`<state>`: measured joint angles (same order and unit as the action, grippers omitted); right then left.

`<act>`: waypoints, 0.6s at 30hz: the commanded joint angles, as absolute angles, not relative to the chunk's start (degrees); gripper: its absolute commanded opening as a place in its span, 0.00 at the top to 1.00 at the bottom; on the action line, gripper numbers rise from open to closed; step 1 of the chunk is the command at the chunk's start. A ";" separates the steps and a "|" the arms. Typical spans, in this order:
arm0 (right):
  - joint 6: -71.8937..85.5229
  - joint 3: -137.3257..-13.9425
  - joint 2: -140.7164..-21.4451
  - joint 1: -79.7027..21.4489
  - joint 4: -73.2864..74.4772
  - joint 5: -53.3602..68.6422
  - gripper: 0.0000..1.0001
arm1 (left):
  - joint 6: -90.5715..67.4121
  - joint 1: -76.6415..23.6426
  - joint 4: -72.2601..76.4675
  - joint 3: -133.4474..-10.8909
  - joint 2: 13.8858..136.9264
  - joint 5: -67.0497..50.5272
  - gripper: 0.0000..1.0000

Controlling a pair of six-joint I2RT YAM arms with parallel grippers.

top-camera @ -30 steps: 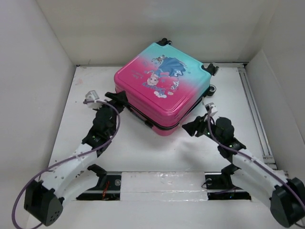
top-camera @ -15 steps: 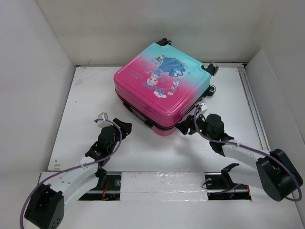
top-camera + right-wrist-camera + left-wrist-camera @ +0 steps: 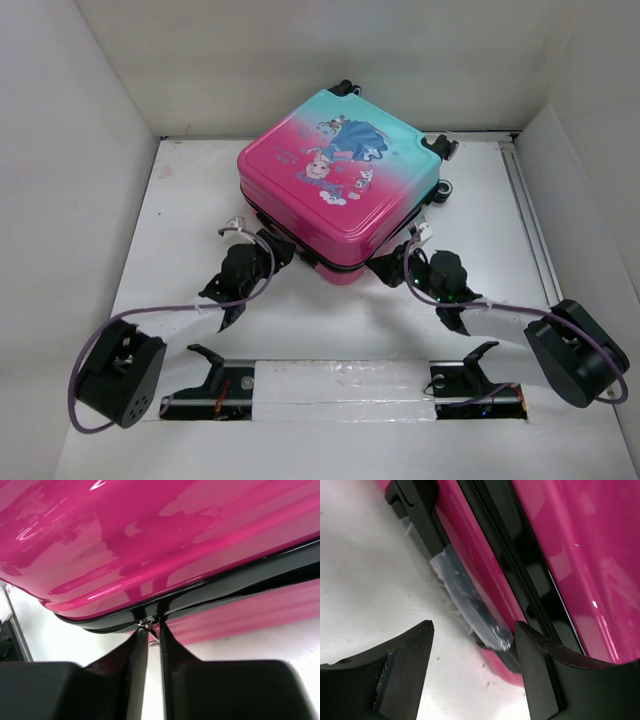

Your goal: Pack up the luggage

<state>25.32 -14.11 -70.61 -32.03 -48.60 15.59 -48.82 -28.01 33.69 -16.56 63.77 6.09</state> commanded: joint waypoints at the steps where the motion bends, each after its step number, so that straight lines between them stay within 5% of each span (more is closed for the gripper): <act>1: 26.63 -14.85 -69.79 -34.18 -57.05 14.41 0.78 | -48.25 -27.77 40.42 -20.65 67.75 5.46 0.39; 3: 26.63 -13.45 -69.79 -34.80 -57.04 13.02 0.61 | -48.86 -27.77 43.40 -20.65 70.48 4.84 0.39; 6: 26.63 -12.92 -70.31 -34.80 -59.76 11.51 0.59 | -49.39 -27.77 44.82 -21.88 73.38 4.83 0.41; 11: 26.54 -14.85 -72.51 -34.80 -61.79 12.83 0.83 | -49.39 -27.77 49.83 -21.88 76.03 4.83 0.50; 18: 27.24 -17.14 -73.04 -36.12 -58.36 10.64 1.00 | -49.92 -27.77 54.49 -21.97 79.98 6.06 0.63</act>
<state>25.98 -14.04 -73.34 -34.79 -52.75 11.70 -49.10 -27.62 46.74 -18.90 78.30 6.13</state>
